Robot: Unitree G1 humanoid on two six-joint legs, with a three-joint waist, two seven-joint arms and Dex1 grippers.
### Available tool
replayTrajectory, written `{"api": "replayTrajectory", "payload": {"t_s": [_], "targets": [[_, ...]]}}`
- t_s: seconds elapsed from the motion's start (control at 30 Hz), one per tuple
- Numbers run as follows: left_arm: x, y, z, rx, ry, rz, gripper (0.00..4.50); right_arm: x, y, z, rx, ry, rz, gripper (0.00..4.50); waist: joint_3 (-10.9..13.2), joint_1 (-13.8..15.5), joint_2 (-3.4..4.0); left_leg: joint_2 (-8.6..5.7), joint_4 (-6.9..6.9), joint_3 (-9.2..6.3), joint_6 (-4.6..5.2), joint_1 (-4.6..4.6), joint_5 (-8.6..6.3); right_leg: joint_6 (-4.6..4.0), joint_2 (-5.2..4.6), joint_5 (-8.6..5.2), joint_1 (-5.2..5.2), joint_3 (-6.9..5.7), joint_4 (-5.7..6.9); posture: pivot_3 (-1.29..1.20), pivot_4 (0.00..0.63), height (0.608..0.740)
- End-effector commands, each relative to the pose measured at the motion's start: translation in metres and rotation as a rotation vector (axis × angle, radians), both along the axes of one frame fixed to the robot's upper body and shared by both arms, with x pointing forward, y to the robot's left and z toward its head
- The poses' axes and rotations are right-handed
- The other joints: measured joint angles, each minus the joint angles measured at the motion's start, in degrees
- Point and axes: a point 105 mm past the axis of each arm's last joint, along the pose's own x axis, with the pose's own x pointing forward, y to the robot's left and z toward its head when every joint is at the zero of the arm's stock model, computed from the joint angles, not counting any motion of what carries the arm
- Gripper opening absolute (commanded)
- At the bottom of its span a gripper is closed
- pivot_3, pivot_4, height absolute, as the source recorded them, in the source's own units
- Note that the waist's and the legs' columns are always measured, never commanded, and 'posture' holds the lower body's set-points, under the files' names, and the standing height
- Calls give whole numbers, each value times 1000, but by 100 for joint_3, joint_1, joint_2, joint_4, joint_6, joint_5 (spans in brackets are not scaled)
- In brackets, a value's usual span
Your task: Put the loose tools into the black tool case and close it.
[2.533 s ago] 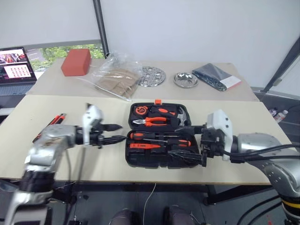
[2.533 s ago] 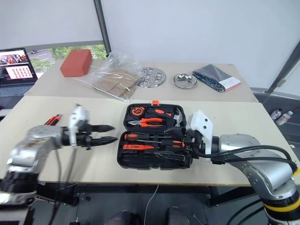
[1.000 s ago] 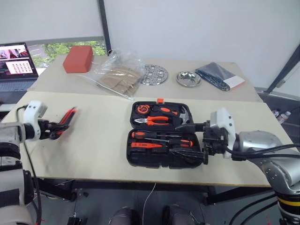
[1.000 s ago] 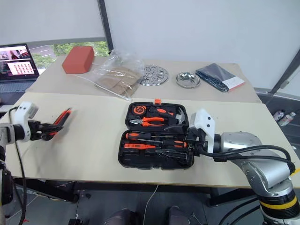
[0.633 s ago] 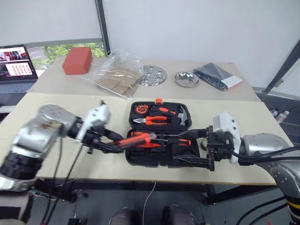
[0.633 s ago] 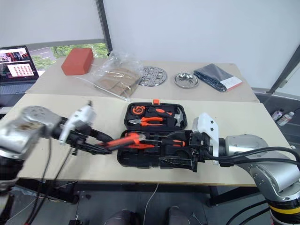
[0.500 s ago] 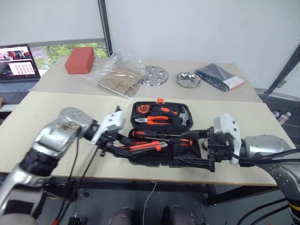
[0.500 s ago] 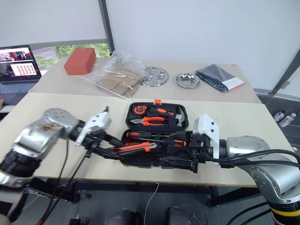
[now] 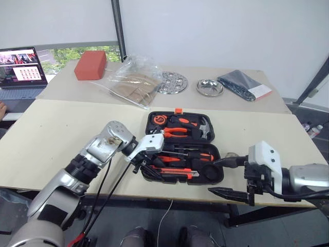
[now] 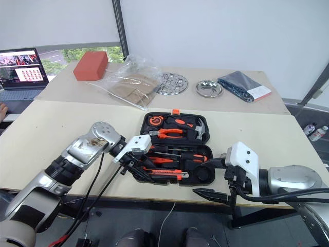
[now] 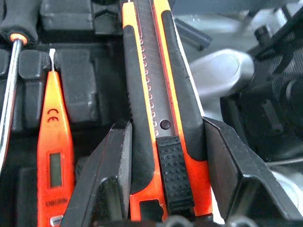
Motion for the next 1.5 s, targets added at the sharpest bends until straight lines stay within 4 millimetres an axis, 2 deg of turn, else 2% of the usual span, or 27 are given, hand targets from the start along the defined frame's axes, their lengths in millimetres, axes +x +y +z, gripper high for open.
{"api": "replayTrajectory", "payload": {"t_s": [0.03,0.1,0.13,0.3,0.47,0.57,0.77,0.87,0.9,1.13,1.3,1.4,1.47,1.5], "targets": [[9,-8,3,3,-46,-28,1713,-4,2,8,8,-51,-11,4500,0,2,0,0,1,-1,1,-1,0,0,0,0,0,0,0,0,150,736],[13,-14,3,-6,-49,-27,1713,-5,2,7,10,-52,-24,4500,0,11,0,0,2,-5,2,-1,-1,0,-1,0,2,-3,0,0,150,736],[14,-16,4,-13,-52,-26,2730,-5,1,7,12,-53,-29,4500,0,9,0,-1,3,-5,4,-2,-1,0,-1,0,2,-3,-1,0,150,736],[11,-22,22,-87,-26,-53,4414,-5,2,7,34,-53,-41,4500,0,50,0,-1,17,-12,12,-4,-5,3,-5,2,7,-8,0,0,150,736],[2,-19,39,-170,0,-70,4469,-7,4,5,40,-44,-40,4500,0,35,0,3,35,-16,30,-19,-16,11,-5,7,4,-6,0,0,150,736],[1,-15,36,-166,-3,-58,3717,-7,4,4,39,-40,-39,4500,-1,23,1,3,37,-18,31,-21,-16,12,-5,7,3,-6,0,0,150,736],[8,-15,33,-174,-32,-33,1303,-5,1,4,35,-40,-40,4500,0,24,0,2,43,-19,31,-25,-16,13,-4,7,4,-10,0,0,150,736],[5,-14,23,-131,-58,-69,240,-4,1,4,35,-41,-41,4500,-1,22,1,2,46,-20,32,-27,-17,14,-4,7,4,-10,0,0,150,736],[5,-13,19,-117,-63,-74,37,-3,1,4,36,-41,-42,4500,-1,22,1,2,46,-20,32,-27,-17,14,-4,7,3,-10,0,0,150,736],[9,-5,-17,51,-175,-129,37,-1,2,5,72,-35,-61,4500,-1,20,1,2,48,-21,33,-27,-17,13,-4,8,4,-12,-1,0,150,736],[14,-2,-23,70,-200,-119,37,1,1,3,78,-35,-83,4500,-6,15,6,5,54,-24,35,-25,-19,13,-4,9,9,-12,0,0,150,736],[18,-6,-13,21,-205,-89,37,2,-4,2,69,-41,-112,4500,-11,26,13,5,57,-27,41,-17,-22,16,-5,10,23,-13,0,0,150,736],[17,-11,7,-79,-185,-71,37,2,-13,1,53,-39,-153,4500,-10,28,13,5,57,-28,55,-7,-32,20,-10,10,36,-13,-2,0,150,736],[15,-13,24,-162,-160,-53,272,2,-22,-1,42,-29,-194,4500,-10,29,14,5,58,-29,58,-8,-34,24,-11,9,37,-13,-3,0,150,736]]}}
